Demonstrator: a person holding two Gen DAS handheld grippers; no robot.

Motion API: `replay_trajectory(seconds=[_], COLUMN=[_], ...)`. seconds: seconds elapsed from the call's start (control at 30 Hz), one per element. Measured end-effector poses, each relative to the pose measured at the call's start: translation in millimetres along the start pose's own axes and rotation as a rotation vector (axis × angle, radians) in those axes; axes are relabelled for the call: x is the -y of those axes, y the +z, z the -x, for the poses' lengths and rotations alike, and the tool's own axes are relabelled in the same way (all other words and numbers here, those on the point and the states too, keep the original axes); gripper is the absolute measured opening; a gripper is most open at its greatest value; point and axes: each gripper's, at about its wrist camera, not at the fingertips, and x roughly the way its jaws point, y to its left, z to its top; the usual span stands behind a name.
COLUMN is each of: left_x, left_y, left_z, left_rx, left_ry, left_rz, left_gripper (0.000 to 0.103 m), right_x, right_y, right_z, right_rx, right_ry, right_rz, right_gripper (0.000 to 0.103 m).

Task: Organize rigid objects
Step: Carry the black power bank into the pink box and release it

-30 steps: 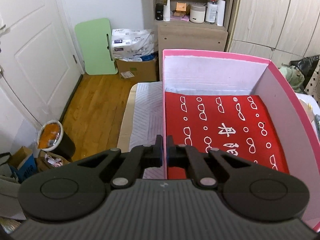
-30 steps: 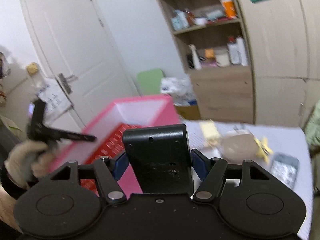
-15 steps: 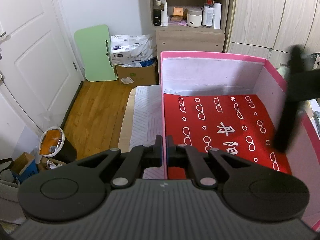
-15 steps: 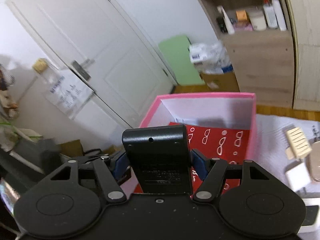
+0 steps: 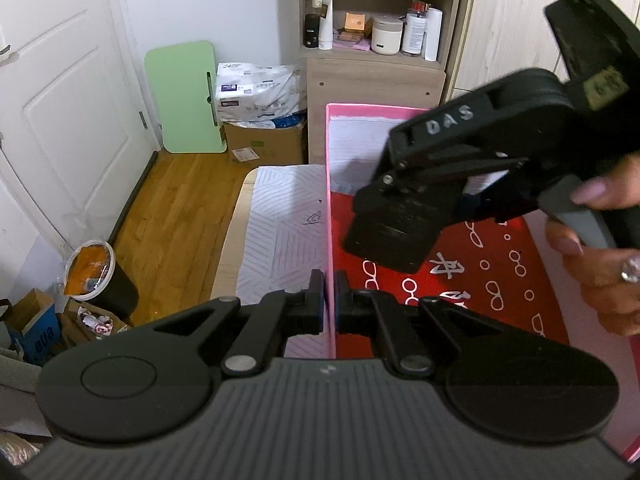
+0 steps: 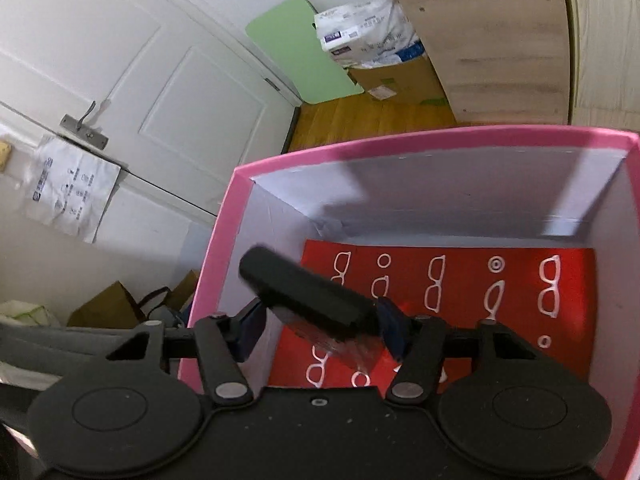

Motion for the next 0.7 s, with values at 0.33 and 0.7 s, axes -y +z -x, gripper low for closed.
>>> replay_trajectory(seconds=[0.33, 0.7], left_x=[-3.3, 3.8], left_y=[-1.4, -2.2], left_z=[1.8, 3.2], left_rx=[0.004, 0.007], left_ry=[-0.007, 0.026], left_rz=[0.02, 0.0], left_gripper=[0.004, 0.004], right_x=[8.0, -20.2], right_y=[10.7, -2.7], right_z=[-28.3, 46.4], right_rx=[-0.057, 0.104], right_ry=[0.032, -0.015], right_rz=[-0.061, 0.163], right_gripper=[0.049, 0.078])
